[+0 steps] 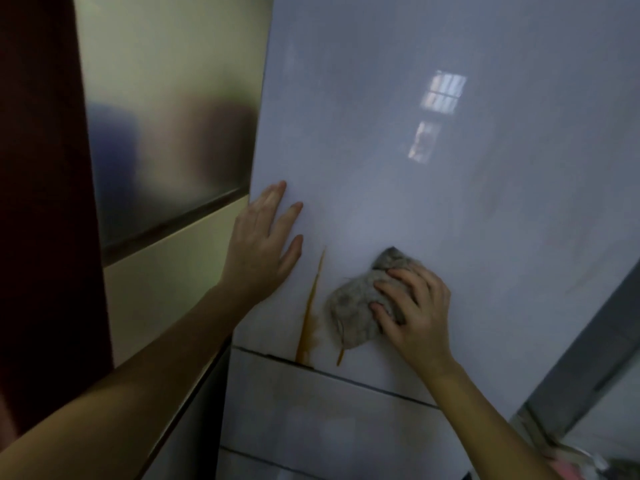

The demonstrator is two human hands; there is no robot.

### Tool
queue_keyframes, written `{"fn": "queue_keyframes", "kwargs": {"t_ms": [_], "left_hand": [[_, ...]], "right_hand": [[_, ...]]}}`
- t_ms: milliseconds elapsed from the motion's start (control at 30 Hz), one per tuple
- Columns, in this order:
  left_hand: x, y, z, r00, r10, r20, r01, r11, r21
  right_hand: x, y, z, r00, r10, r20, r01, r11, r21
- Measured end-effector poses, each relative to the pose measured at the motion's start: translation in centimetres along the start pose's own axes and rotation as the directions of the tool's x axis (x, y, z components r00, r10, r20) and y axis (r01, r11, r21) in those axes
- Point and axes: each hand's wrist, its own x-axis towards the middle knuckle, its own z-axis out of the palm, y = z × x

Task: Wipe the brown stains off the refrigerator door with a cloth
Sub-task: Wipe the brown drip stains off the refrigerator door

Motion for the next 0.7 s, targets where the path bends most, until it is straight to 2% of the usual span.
{"fn": "queue_keyframes", "kwargs": {"t_ms": [200, 333, 533, 700], "left_hand": [[-4.6, -0.9, 1.0, 1.000, 0.003, 0.025, -0.002, 0.999, -0.036], [-5.6, -2.0, 2.1, 0.996, 0.056, 0.064, -0.055, 0.998, -0.024], [-6.0, -2.3, 2.8, 0.995, 0.070, 0.064, -0.070, 0.998, -0.009], [-6.1, -1.8, 2.9, 0.997, 0.039, 0.063, -0.035, 0.998, -0.055]], "right_hand": [[3.1, -1.0, 0.1, 0.994, 0.088, -0.069, -0.088, 0.996, 0.007], [4.7, -3.1, 2.3, 0.995, 0.075, -0.061, -0.073, 0.996, 0.041], [1.7, -5.1, 5.2, 0.999, 0.030, -0.037, -0.027, 0.997, 0.076], [-0.8, -4.6, 3.8, 0.992, 0.116, -0.054, -0.114, 0.993, 0.045]]}}
